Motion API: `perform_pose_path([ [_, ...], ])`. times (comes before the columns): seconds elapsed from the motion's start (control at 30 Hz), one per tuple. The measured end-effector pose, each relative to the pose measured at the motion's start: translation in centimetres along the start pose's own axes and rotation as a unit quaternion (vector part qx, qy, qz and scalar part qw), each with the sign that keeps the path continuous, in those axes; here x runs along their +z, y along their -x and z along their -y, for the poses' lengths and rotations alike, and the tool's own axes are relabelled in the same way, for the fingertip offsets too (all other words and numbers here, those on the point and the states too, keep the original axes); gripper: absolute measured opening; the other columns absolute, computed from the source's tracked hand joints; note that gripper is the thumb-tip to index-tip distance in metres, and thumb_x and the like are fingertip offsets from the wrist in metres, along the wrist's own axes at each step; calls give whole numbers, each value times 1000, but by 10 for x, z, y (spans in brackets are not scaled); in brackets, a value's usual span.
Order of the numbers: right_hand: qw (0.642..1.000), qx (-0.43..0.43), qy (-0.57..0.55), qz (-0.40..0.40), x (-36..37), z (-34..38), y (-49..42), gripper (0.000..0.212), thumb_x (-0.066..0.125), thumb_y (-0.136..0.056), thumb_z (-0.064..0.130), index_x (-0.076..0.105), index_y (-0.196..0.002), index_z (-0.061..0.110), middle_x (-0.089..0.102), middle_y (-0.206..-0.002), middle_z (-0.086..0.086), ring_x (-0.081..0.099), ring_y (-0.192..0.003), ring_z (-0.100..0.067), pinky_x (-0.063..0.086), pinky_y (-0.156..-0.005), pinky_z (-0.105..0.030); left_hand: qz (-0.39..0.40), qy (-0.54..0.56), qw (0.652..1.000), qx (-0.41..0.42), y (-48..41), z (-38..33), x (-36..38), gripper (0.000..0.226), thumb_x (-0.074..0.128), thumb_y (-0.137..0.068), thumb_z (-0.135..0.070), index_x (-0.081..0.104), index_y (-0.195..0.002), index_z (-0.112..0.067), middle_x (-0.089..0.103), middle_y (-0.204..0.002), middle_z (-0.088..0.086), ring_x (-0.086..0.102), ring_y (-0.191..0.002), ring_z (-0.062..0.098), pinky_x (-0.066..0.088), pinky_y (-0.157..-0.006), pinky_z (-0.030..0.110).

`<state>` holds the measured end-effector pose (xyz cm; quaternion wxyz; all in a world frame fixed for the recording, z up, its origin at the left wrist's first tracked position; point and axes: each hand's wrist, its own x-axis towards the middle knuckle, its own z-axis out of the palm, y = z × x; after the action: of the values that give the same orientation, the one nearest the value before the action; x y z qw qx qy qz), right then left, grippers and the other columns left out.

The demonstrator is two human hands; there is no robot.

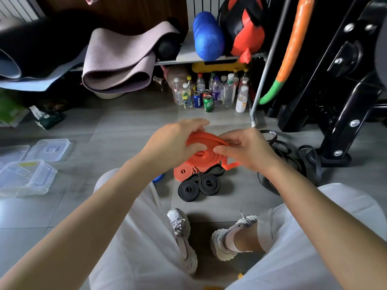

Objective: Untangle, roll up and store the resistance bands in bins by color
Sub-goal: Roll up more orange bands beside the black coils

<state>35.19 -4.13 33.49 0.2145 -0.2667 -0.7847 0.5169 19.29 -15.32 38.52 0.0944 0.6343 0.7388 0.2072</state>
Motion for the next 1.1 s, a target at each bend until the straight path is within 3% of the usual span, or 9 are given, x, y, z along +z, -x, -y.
perform_pose_path([
  [0.27, 997, 68, -21, 24, -13, -13, 1, 22, 81, -67, 12, 70, -79, 27, 73, -81, 8, 68, -79, -7, 52, -83, -27, -2, 95, 992, -80, -8, 12, -16, 22, 71, -80, -15, 72, -101, -20, 70, -91, -5, 64, -83, 12, 50, -83, 29],
  [0.4, 992, 110, 49, 45, -17, -41, 12, 20, 77, -72, 4, 73, -85, 17, 74, -84, 5, 66, -80, -6, 49, -86, -28, -8, 202, 970, -136, -5, 33, -25, 20, 71, -80, -5, 72, -95, -19, 66, -71, -8, 54, -50, -6, 39, -45, 7],
  [0.5, 989, 109, 90, 36, -14, -57, 15, 25, 77, -71, 9, 69, -79, 32, 72, -92, 3, 68, -88, -14, 51, -91, -39, -36, 256, 951, -169, -2, 44, -29, 29, 73, -79, -8, 74, -79, -37, 73, -73, -6, 67, -72, 15, 57, -66, 34],
  [0.57, 989, 123, 87, 0, -12, -59, 16, 24, 75, -74, 8, 65, -76, 30, 70, -79, 6, 67, -76, -11, 57, -75, -37, -48, 257, 950, -172, 1, 47, -32, 36, 74, -78, -10, 72, -75, -46, 74, -78, -5, 66, -79, 27, 54, -72, 50],
  [0.67, 985, 131, 55, -94, -11, -57, 14, 14, 68, -82, 10, 59, -77, 20, 66, -61, 2, 64, -50, -11, 52, -46, -26, -41, 243, 954, -169, 2, 50, -31, 32, 73, -78, -10, 71, -74, -41, 72, -70, -8, 58, -68, 20, 41, -48, 26],
  [0.73, 981, 134, 56, -129, -11, -57, 13, 8, 60, -85, 10, 55, -84, 15, 65, -56, -2, 61, -42, -15, 47, -41, -25, -25, 232, 957, -171, 3, 49, -30, 26, 72, -79, -8, 71, -83, -33, 70, -65, -14, 58, -59, 7, 37, -43, 18],
  [0.87, 968, 140, 187, -93, -11, -60, 12, 9, 55, -84, 21, 57, -76, 20, 63, -60, 1, 65, -60, -23, 52, -57, -30, -4, 236, 957, -169, 4, 43, -24, 20, 70, -79, -3, 71, -97, -10, 66, -66, -12, 50, -38, -5, 30, -37, 4],
  [0.97, 949, 154, 276, -11, -10, -59, 13, 25, 60, -80, 34, 55, -60, 21, 60, -61, 2, 58, -70, -22, 42, -61, -29, 20, 231, 960, -155, 4, 38, -17, 22, 71, -79, -1, 70, -98, -11, 65, -66, -13, 52, -42, -7, 36, -44, 2],
  [1.1, 953, 114, 270, 78, -3, -42, 10, 31, 69, -73, 48, 72, -89, 22, 69, -90, 0, 61, -90, -18, 47, -81, -33, 44, 204, 968, -139, 2, 36, -8, 23, 74, -76, -8, 72, -98, -15, 69, -75, -19, 64, -65, -2, 52, -69, 14],
])
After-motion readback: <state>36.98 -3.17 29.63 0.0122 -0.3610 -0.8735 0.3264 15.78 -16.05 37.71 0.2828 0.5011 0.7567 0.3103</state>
